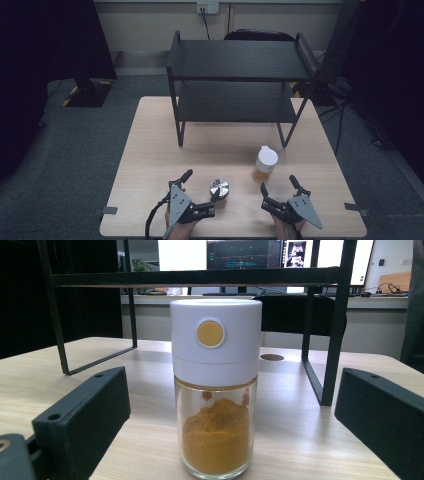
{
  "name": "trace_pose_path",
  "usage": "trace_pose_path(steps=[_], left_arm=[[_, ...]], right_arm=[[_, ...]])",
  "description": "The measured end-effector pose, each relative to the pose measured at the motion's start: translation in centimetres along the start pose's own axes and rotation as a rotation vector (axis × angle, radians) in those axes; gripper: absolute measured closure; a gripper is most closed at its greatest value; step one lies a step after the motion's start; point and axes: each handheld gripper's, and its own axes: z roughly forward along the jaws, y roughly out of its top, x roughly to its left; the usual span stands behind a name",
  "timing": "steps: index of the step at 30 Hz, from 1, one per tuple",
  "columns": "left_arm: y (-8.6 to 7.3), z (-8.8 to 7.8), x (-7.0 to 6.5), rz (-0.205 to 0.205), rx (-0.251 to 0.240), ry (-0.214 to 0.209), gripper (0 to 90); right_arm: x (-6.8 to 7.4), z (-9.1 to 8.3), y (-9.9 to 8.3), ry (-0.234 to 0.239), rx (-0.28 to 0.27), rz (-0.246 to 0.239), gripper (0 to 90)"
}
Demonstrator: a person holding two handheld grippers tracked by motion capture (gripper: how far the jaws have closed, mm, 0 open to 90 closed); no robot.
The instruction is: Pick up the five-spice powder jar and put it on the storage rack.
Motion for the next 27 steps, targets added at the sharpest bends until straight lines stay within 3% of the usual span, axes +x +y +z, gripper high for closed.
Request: trace_pose_path(steps=[3, 7, 12, 16, 20, 23, 27], left_arm=[[-0.2, 0.5, -0.3, 0.006, 0.011, -0.018, 4.6], [-0.7, 1.1, -1.0, -0.015, 0.016, -0.026, 4.9], [-1.3, 1.7, -1.8, 0.007, 0.028, -0.028, 6.4], [-1.1, 2.3, -1.1, -0.039, 0.07, -0.064, 6.4], [-1.2, 2.7, -0.7, -0.092, 0.093, -0.069, 5.0], [-1.6, 2.5, -1.3, -0.045, 0.07, -0.045, 5.4], [-1.7, 2.6, -1.5, -0.024, 0.079, -0.028, 4.8]], right_arm=[[0.0, 0.0, 0.0, 0.0, 0.0, 0.0, 0.1], [0.0, 0.0, 0.0, 0.001, 0.0, 0.0, 0.1], [0.0, 0.0, 0.0, 0.003, -0.001, 0.0, 0.1], [-0.1, 0.0, 0.0, 0.004, -0.001, 0.0, 0.1], [-0.1, 0.0, 0.0, 0.005, -0.001, 0.0, 0.0], [-0.1, 0.0, 0.0, 0.007, -0.001, 0.0, 0.0], [-0.1, 0.0, 0.0, 0.007, 0.0, 0.0, 0.1]])
